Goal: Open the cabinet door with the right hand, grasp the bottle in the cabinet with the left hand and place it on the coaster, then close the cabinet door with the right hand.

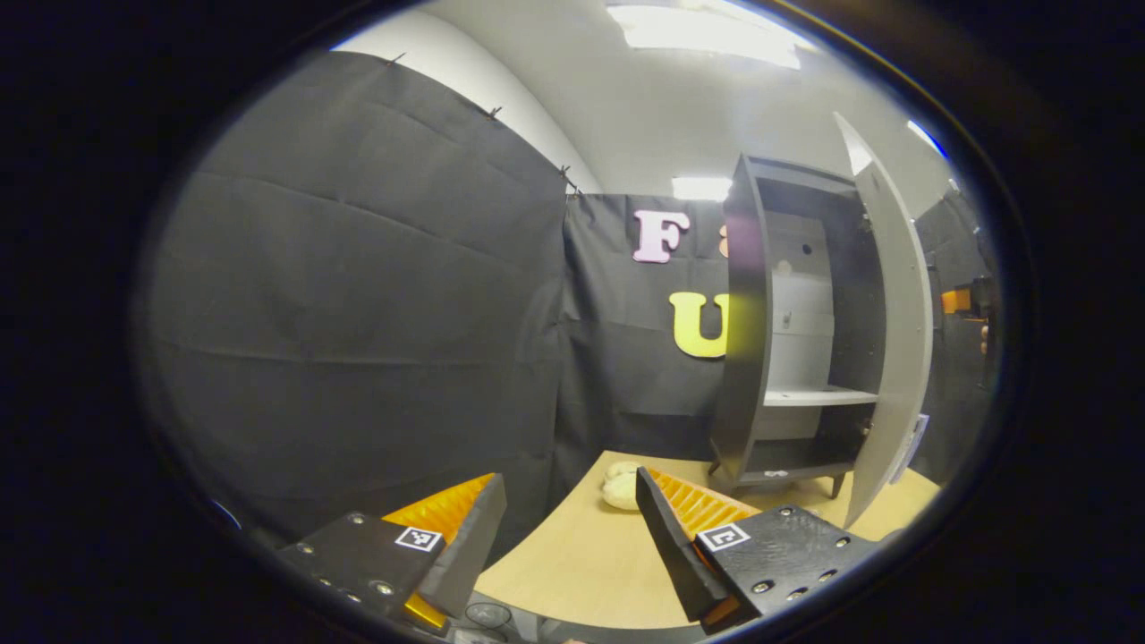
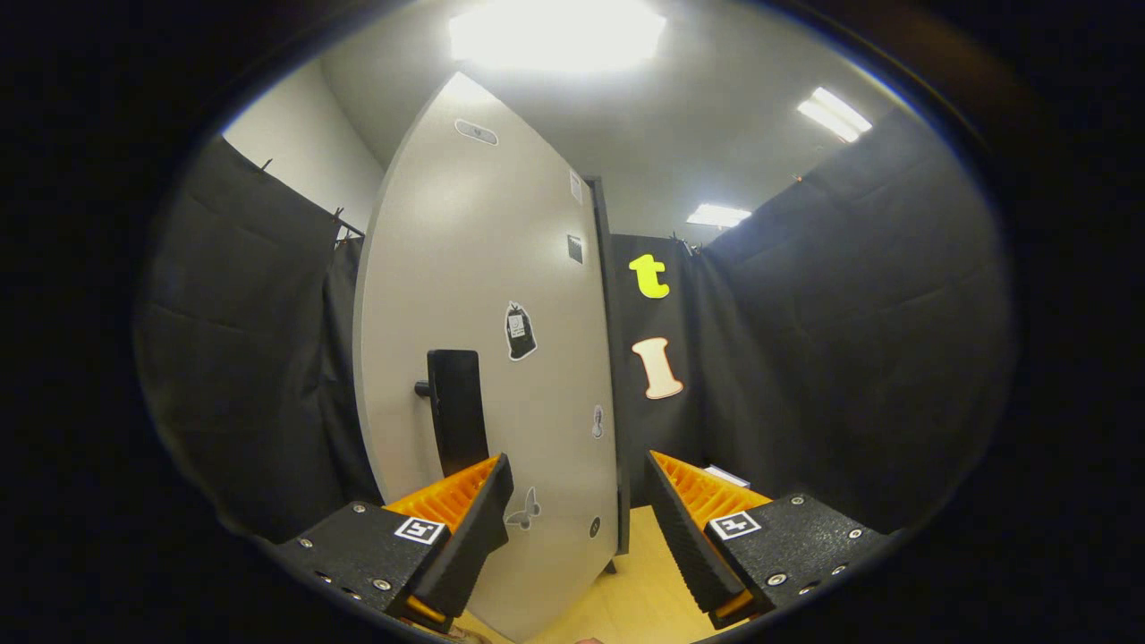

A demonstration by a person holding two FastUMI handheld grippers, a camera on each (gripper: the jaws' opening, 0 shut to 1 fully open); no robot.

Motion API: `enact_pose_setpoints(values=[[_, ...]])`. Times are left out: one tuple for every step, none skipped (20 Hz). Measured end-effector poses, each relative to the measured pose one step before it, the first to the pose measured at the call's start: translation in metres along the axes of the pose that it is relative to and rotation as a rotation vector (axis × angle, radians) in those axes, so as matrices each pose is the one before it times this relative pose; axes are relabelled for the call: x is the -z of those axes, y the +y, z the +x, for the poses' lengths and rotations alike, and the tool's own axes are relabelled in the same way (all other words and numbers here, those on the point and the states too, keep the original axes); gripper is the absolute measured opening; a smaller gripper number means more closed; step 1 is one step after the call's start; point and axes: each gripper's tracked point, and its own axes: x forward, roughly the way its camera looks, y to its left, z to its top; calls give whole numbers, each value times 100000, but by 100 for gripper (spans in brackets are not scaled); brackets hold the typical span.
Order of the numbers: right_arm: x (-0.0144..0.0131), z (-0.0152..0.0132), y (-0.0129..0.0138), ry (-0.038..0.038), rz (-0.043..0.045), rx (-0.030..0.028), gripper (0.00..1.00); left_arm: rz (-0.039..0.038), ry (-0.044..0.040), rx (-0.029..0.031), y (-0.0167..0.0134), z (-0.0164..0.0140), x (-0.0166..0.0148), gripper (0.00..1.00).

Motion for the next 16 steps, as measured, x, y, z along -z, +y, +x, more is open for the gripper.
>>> enact_pose_setpoints(values=[[208, 416, 578, 157, 889, -1014, 92, 201, 8, -744, 459, -143, -15, 86], [110, 338, 705, 189, 449, -1172, 92, 42, -18, -657, 406, -189, -48, 86], [155, 299, 797, 60, 590, -1660, 92, 108, 22, -616, 432, -236, -43, 85], [-18, 267, 1012, -552, 901, -2218, 92, 393, -84, -474, 401, -201, -70, 86], [12, 346, 956, -562, 456, -2177, 89, 629, -136, -639, 484, -77, -121, 86], [-30, 249, 733, -604, -415, -1367, 92, 539, -199, -718, 507, -83, -79, 85], [-26, 30, 544, -352, -836, -944, 93, 297, -198, -611, 355, -71, -127, 85], [146, 259, 503, -137, -679, -1144, 93, 136, -75, -306, 348, -316, 63, 85], [99, 213, 586, -229, -408, -1358, 93, 232, -156, -5, 156, -150, -273, 88], [-27, 150, 367, -409, -446, -914, 93, 399, -288, 154, 120, -114, -395, 85], [180, 141, -279, -164, -638, -533, 93, 467, -185, 523, -135, 59, -104, 85], [140, -54, -40, 192, -709, -437, 93, 325, -161, 789, -261, -150, 114, 86], [107, -2, 236, 427, -716, -373, 93, 118, -14, 1073, -394, 113, -92, 85], [125, -256, 111, 667, -732, -398, 93, -112, -117, 1383, -494, 142, 53, 89], [184, -590, 97, 367, -686, -510, 93, -133, 143, 1757, -768, 116, -116, 88], [25, -633, -78, 26, -741, -514, 93, -28, 243, 1702, -871, 219, 127, 88]])
